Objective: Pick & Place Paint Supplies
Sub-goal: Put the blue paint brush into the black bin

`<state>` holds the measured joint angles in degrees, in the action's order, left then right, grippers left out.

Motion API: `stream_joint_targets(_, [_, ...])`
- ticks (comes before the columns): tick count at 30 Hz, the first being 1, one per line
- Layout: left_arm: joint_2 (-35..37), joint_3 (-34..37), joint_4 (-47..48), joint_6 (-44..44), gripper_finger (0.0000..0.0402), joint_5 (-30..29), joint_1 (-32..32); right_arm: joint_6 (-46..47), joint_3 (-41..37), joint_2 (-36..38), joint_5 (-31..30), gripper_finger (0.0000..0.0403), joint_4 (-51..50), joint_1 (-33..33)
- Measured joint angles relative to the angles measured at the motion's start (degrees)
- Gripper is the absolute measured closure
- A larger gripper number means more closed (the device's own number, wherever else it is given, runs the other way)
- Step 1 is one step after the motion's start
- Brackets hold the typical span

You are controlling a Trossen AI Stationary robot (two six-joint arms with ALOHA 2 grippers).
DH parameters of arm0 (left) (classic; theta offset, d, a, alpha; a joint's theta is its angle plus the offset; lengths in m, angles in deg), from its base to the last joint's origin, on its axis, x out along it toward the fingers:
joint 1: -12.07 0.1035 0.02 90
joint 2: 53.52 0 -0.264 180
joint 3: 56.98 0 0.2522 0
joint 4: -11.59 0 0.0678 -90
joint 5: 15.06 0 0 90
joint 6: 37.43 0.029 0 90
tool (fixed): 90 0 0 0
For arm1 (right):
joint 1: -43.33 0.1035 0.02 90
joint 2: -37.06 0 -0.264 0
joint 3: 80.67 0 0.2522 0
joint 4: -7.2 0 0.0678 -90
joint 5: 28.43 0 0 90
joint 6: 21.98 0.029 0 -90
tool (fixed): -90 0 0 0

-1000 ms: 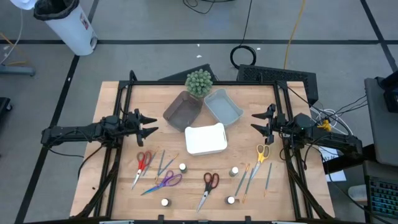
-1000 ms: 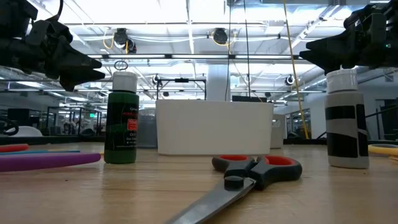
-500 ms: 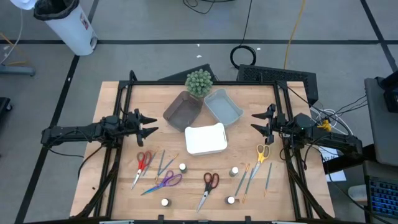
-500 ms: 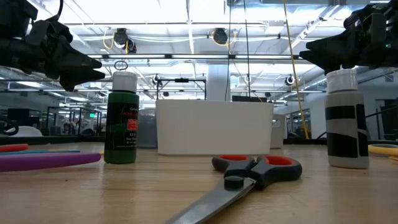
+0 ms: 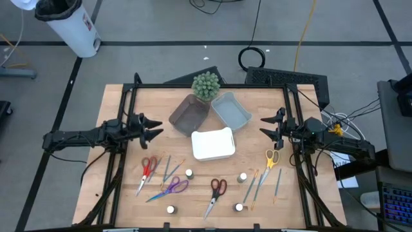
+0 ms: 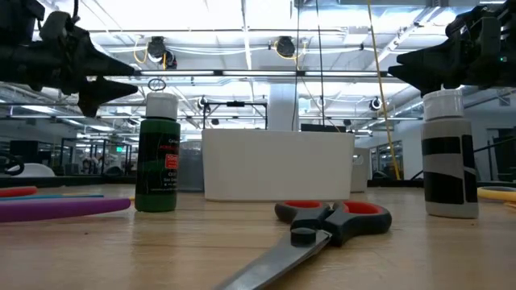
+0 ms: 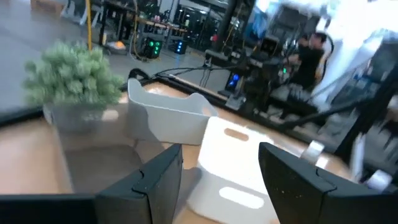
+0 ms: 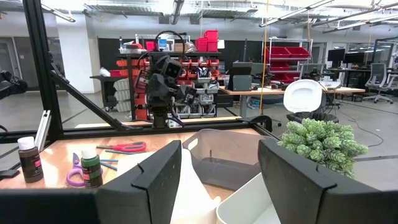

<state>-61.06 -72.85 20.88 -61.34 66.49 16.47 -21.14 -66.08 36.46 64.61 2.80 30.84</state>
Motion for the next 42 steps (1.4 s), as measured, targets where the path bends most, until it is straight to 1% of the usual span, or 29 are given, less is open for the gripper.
stream_joint_targets(2, [-1.0, -0.2, 0.5, -3.0, 0.0183, 0.9, 0.0, 0.0, 0.0, 0.0, 0.0, 0.0197, 0.0, 0.0])
stream_joint_targets(3, [-1.7, -1.0, 2.0, -3.8, 0.0183, 2.8, 0.0, 0.0, 0.0, 0.0, 0.0, 0.0197, 0.0, 0.0])
stream_joint_targets(5, [-4.1, -4.4, 7.2, -7.6, 0.0183, 7.0, -0.4, 0.0, 0.0, 0.0, 0.0, 0.0197, 0.0, 0.0])
stream_joint_targets(6, [-6.0, -6.8, 11.7, -10.5, 0.0183, 7.4, -0.8, 0.0, 0.0, 0.0, 0.0, 0.0197, 0.0, 0.0])
stream_joint_targets(9, [-14.2, -14.0, 29.6, -17.4, 0.0183, 5.9, -2.6, 0.0, 0.0, 0.0, 0.0, 0.0198, 0.0, 0.0])
stream_joint_targets(10, [-17.4, -16.0, 34.3, -19.3, 0.0183, 5.2, -3.3, 0.0, 0.0, 0.0, 0.0, 0.0199, -0.2, 0.0])
stream_joint_targets(12, [-24.0, -19.1, 39.9, -22.9, 0.0183, 4.2, -4.7, 0.0, 0.0, 0.0, 0.0, 0.0199, -0.2, 0.0])
stream_joint_targets(14, [-30.5, -20.7, 42.5, -25.6, 0.0183, 3.9, -6.1, 0.0, 0.0, 0.0, 0.0, 0.0199, -0.2, 0.0])
stream_joint_targets(17, [-39.5, -22.0, 40.9, -27.7, 0.0183, 4.3, -8.3, 0.0, 0.0, 0.0, 0.0, 0.0196, -0.2, 0.0])
stream_joint_targets(20, [-47.0, -23.3, 40.1, -29.0, 0.0183, 4.3, -10.0, 0.0, 0.0, 0.0, 0.0, 0.0196, -0.2, 0.0])
stream_joint_targets(25, [-56.7, -26.6, 40.2, -30.5, 0.0183, 2.7, -11.4, 0.0, 0.0, 0.0, 0.0, 0.0197, -0.2, 0.0])
stream_joint_targets(31, [-65.0, -30.3, 39.8, -30.4, 0.0183, 2.4, -12.3, 0.0, 0.0, 0.0, 0.0, 0.0198, -0.2, 0.0])
stream_joint_targets(36, [-70.7, -31.3, 38.4, -30.3, 0.0183, 2.4, -13.7, 0.0, 0.0, 0.0, 0.0, 0.0199, -0.2, 0.0])
stream_joint_targets(42, [-73.6, -31.6, 38.6, -31.1, 0.0184, 2.3, -13.7, 0.0, 0.0, 0.0, 0.0, 0.0196, -0.2, 0.0])
